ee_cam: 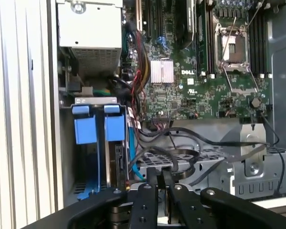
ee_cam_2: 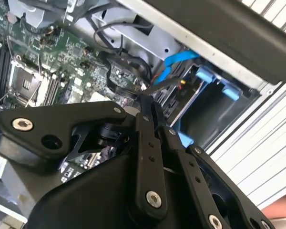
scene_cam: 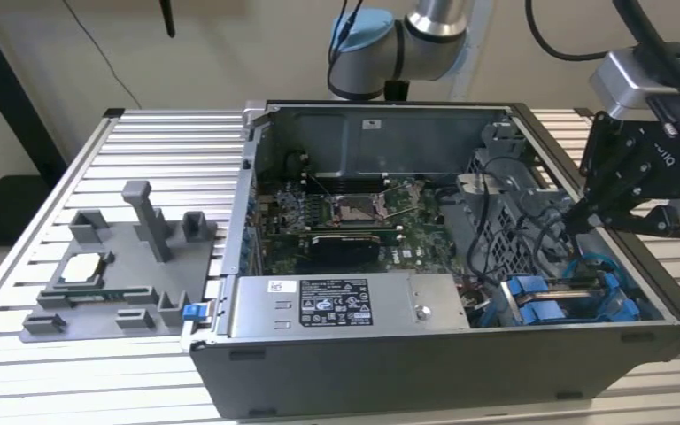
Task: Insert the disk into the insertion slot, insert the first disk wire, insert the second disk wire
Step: 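Insert the second disk wire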
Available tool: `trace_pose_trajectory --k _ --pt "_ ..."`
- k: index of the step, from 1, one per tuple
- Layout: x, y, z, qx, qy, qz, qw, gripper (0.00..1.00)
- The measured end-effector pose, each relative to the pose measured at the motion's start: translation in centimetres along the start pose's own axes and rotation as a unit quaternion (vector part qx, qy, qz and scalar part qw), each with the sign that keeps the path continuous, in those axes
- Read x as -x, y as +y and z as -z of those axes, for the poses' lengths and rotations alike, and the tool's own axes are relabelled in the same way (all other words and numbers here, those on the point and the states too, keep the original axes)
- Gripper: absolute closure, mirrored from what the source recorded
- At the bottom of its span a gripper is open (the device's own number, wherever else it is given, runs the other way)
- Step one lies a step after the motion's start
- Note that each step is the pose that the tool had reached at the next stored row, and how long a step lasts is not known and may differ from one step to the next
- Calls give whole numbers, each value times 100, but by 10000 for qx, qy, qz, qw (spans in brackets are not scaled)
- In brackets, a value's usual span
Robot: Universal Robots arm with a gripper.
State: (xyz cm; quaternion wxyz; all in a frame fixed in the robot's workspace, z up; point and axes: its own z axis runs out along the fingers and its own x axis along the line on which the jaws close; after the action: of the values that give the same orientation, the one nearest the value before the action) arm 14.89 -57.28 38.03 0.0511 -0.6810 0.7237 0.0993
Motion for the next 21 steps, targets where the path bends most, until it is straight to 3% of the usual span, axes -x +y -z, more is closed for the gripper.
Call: trace_pose_trajectory --k 7,11,17,21 --pt "-102 280 -7 -30 -1 6 10000 100" --pt "-166 304 4 -30 11 11 10000 100" --pt "-191 307 8 -30 124 39 9999 100" --pt "-192 308 9 -29 130 42 9999 100"
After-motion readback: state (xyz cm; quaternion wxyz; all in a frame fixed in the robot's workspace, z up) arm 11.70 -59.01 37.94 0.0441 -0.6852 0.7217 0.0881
